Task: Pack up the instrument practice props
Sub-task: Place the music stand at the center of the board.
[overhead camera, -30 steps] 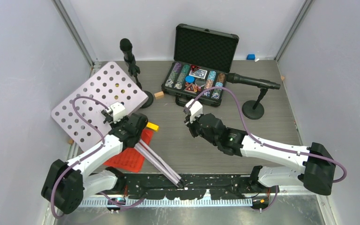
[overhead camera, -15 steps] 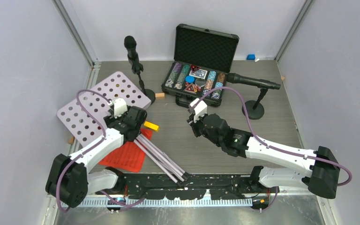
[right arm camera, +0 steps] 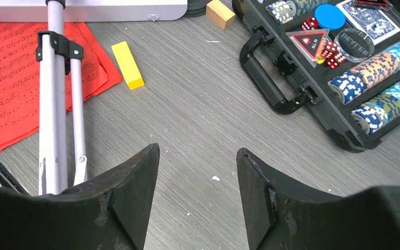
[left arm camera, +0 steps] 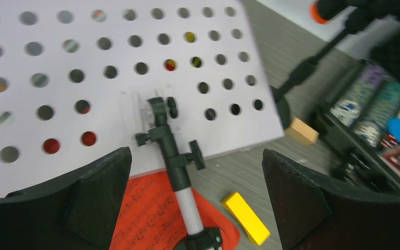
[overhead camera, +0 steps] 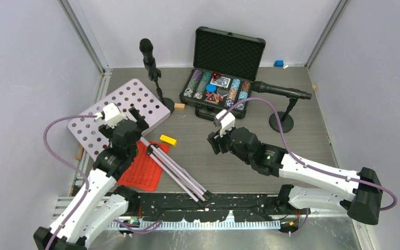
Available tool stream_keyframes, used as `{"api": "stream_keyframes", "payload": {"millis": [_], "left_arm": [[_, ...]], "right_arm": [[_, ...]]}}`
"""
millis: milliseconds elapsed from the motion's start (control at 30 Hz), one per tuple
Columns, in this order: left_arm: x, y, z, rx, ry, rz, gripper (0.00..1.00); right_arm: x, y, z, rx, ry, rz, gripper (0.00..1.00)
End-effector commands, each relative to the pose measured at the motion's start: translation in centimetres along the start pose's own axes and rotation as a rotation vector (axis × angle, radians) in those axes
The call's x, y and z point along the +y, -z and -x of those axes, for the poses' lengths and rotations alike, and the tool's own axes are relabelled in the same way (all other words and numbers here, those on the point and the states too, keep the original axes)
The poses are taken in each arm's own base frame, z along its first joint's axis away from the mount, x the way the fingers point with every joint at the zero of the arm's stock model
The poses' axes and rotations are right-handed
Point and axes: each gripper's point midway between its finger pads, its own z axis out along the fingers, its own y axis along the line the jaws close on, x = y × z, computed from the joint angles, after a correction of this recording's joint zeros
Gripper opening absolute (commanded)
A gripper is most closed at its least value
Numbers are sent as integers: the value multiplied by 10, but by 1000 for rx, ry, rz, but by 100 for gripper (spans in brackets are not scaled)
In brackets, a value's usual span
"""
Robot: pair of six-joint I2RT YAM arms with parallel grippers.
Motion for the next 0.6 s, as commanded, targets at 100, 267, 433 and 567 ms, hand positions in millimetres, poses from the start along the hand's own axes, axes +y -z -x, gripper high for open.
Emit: {"api": "stream_keyframes", "payload": {"millis": [100, 267, 433, 567], "left_arm": [[-57, 20, 6, -120, -3, -441, 100], [-91, 10, -8, -105, -40, -556, 99], [-115, -21, -17, -86, -112, -520, 98], [-131, -45, -18, -100, -170, -515, 98]], "right_arm": [[-9, 26, 13, -37, -52, -6, 62], [-13, 45, 17, -69, -98, 6, 62], [-19, 65, 19, -80, -134, 6, 61], [-23, 85, 23, -101, -179, 22, 60]]}}
